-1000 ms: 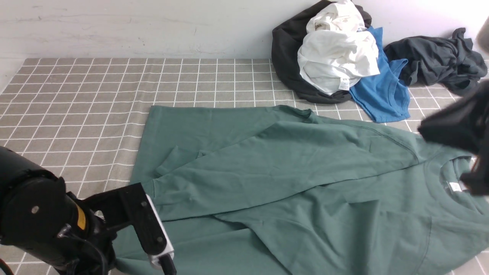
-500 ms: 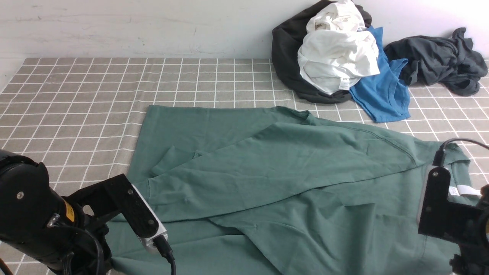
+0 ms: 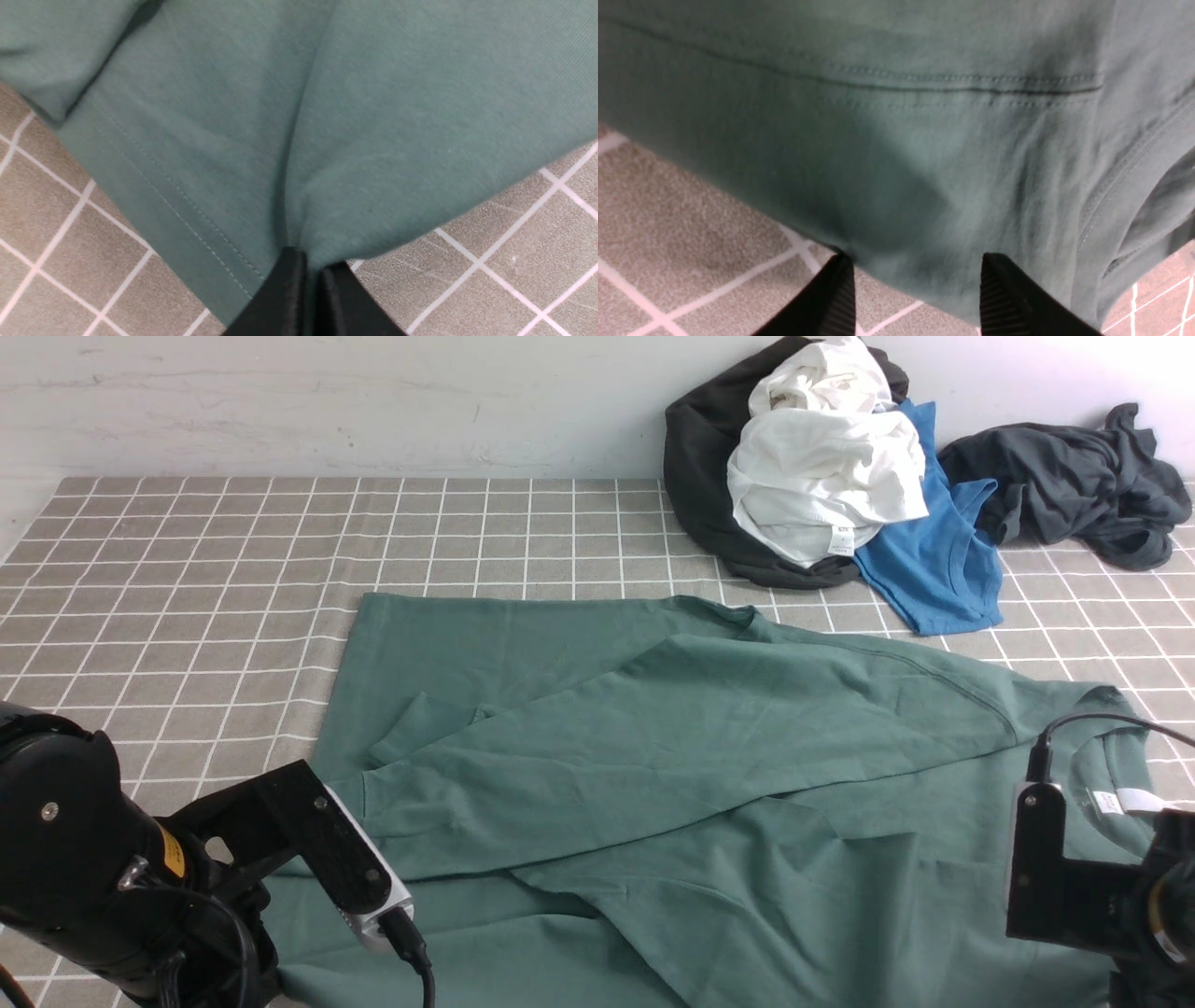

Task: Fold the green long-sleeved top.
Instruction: Use both arms simultaneously to clamp the lower edge of the clothing fabric

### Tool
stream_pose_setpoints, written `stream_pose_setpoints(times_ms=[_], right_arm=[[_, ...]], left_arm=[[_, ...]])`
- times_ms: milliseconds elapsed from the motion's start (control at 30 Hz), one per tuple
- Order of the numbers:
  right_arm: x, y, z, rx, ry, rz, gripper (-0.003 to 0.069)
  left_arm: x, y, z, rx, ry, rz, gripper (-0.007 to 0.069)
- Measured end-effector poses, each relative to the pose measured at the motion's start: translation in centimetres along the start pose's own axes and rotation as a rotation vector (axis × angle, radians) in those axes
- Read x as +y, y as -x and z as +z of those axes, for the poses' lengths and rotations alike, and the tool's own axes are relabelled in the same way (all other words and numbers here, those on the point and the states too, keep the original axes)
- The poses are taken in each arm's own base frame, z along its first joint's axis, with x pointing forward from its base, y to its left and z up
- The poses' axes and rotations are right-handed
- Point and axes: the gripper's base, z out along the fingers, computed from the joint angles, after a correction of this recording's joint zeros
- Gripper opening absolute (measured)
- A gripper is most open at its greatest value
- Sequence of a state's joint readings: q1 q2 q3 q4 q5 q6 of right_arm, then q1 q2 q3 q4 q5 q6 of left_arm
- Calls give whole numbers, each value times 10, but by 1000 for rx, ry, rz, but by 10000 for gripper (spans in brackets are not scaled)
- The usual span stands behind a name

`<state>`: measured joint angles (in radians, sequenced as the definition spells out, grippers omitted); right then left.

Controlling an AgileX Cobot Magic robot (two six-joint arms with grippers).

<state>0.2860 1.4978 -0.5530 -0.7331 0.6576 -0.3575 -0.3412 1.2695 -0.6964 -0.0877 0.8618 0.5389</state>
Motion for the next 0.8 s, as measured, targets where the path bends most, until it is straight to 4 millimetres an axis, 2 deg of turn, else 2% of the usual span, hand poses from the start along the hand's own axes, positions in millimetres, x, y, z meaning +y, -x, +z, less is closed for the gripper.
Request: stream_pose_setpoints(times_ms=[167,367,533,667,800], right_arm=[[0,0,-1,-12,-8,-31,343],[15,-2,4,-55,-2,-125,337],[20,-1,4,-106,-33,-185,310],[18,4,4,-156,-50,-129,216],[15,5,0,-188,-65,-40,34]], left_arm=[[0,1,0,-9,4,-1,2],[1,1,0,-15,7,-1,2],[1,1,0,-15,6,-3,2],[0,1,0,-16,6,-7,2],[2,5,-7,-14,3,-31,2]])
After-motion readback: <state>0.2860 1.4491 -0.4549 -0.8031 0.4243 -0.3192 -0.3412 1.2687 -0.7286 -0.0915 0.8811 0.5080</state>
